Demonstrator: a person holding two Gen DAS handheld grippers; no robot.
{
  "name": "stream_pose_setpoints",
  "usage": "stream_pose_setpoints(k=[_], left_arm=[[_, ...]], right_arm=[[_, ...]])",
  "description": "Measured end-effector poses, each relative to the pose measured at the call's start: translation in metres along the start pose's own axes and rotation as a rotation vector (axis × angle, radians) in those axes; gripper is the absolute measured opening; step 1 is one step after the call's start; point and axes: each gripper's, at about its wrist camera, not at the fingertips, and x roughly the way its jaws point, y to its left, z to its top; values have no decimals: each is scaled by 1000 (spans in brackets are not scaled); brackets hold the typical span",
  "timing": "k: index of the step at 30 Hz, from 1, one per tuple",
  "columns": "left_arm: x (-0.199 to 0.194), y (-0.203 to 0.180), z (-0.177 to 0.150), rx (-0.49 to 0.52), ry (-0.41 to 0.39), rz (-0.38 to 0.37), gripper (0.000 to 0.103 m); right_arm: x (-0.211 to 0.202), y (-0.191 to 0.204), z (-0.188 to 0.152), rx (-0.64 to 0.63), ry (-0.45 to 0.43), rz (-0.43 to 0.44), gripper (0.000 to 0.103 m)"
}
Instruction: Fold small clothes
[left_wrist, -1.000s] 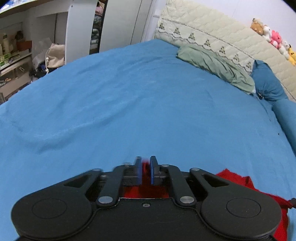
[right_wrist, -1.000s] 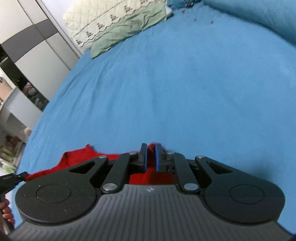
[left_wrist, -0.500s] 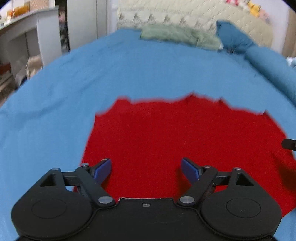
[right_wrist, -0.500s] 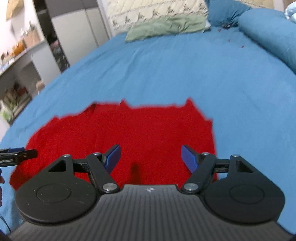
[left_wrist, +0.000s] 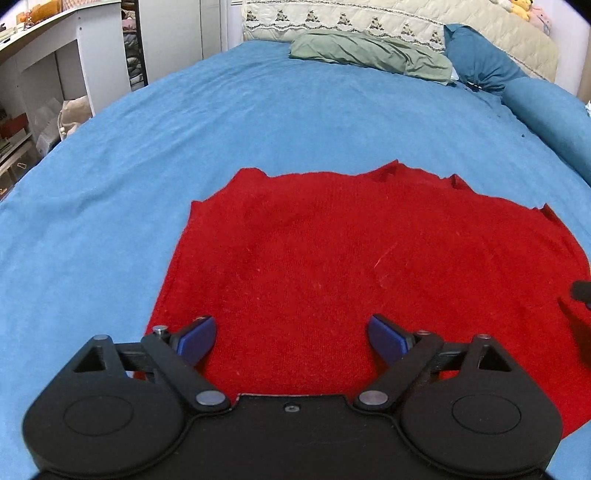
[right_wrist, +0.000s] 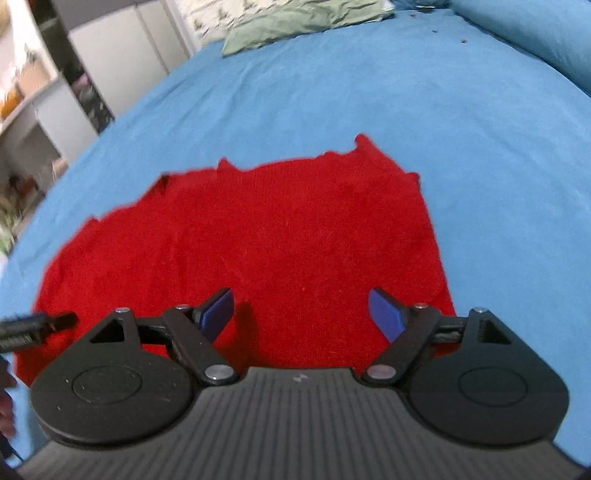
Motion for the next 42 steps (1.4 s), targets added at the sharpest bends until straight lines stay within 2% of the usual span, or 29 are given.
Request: stream_pose_setpoints(k=[2, 5, 10, 13, 17, 21, 26, 29, 33, 35, 37, 39, 42], left_arm=[[-7, 0, 4, 1, -8, 2, 93], [-24, -8, 10, 24, -42, -10, 93], [-36, -42, 18, 81, -70, -91, 93], [-26, -67, 16, 107, -56, -133, 93], [-7, -94, 7, 144, -29, -148, 93], [12, -102, -1, 148, 9, -127, 93], [19, -103, -6, 165, 4, -129, 97], [23, -101, -6, 149, 21, -126, 103], [27, -103, -8, 140, 23, -119, 103], [27, -103, -9, 145, 20, -118, 103], [29, -101, -8, 136, 26, -123, 103], [30, -99, -6, 127, 38, -131, 103], [31, -98, -1, 143, 58, -138, 103]], right_arm=[[-20, -5, 3, 30, -30, -1, 96], [-52, -11, 3, 9, -84, -45, 96], [-83, -28, -12, -17, -117, -132, 96], [-78, -36, -28, -29, -88, -163, 96], [-69, -45, -50, -30, -76, -165, 96], [-58, -51, -69, -39, -83, -157, 94], [-48, -46, -83, -104, -122, -176, 93], [-43, -36, -87, -154, -132, -184, 85], [-37, -30, -84, -169, -124, -169, 66], [-36, -33, -80, -134, -115, -151, 54], [-38, -37, -76, -88, -104, -129, 35], [-40, -41, -71, -34, -87, -104, 27], [-47, -46, -62, 60, -64, -70, 24]])
